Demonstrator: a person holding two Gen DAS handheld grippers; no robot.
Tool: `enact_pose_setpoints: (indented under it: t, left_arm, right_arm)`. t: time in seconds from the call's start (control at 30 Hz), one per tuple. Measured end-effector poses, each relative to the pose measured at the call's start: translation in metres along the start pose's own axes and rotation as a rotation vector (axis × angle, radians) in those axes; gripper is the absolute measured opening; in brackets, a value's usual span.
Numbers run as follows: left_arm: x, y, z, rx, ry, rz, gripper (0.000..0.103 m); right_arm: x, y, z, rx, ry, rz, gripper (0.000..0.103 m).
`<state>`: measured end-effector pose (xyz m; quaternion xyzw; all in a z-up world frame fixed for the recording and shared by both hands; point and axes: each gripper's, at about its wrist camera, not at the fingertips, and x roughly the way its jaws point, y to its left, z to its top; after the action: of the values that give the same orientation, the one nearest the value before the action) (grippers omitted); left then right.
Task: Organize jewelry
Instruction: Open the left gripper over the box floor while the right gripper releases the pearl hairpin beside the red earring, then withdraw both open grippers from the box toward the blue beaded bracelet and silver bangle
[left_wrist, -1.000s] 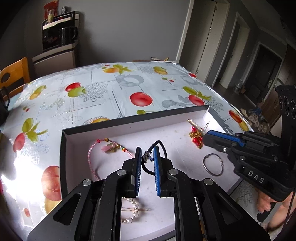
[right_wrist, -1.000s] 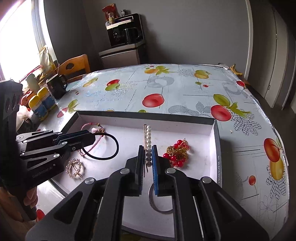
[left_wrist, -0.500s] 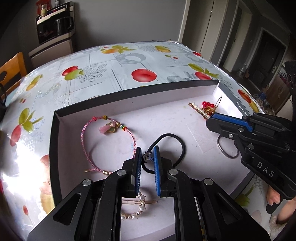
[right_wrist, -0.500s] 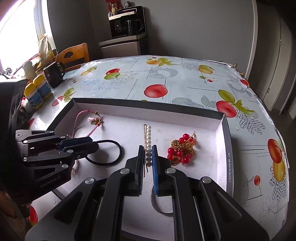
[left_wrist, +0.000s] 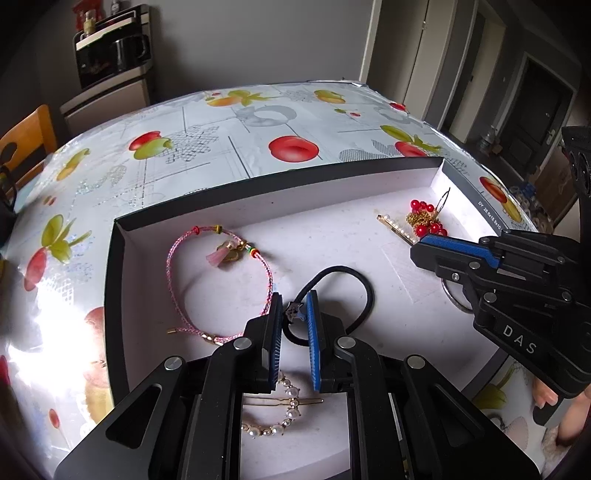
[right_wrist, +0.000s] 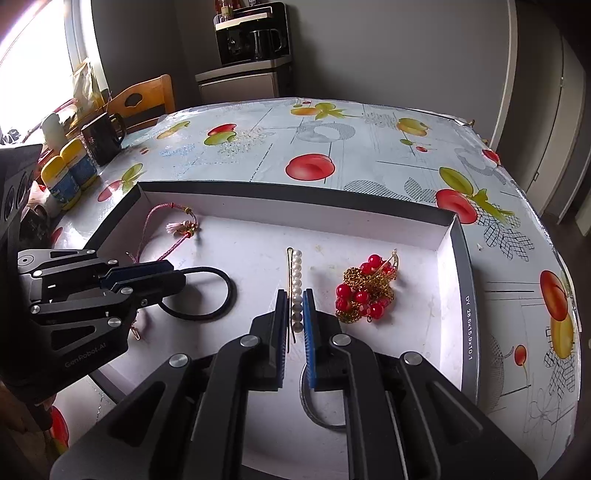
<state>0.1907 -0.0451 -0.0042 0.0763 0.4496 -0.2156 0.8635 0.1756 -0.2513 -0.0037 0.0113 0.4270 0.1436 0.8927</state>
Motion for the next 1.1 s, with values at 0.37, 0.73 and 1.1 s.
enact_pose_setpoints:
  t: [0.37, 0.73, 1.1]
  left_arm:
    - [-0.001, 0.001, -0.001, 0.002, -0.005, 0.004, 0.015]
    - [-0.012, -0.002, -0.002, 0.003, -0.036, -0.006, 0.022]
    - [-0.041, 0.006, 0.004, -0.043, -0.175, 0.026, 0.07]
  right_arm:
    - [0.0, 0.0, -0.001, 0.001, -0.005, 0.005, 0.008]
    - [-0.017, -0.004, 0.0, 0.027, -0.062, 0.032, 0.009]
    - [-0.034, -0.011, 0.002, 0.071, -0.146, 0.034, 0.052]
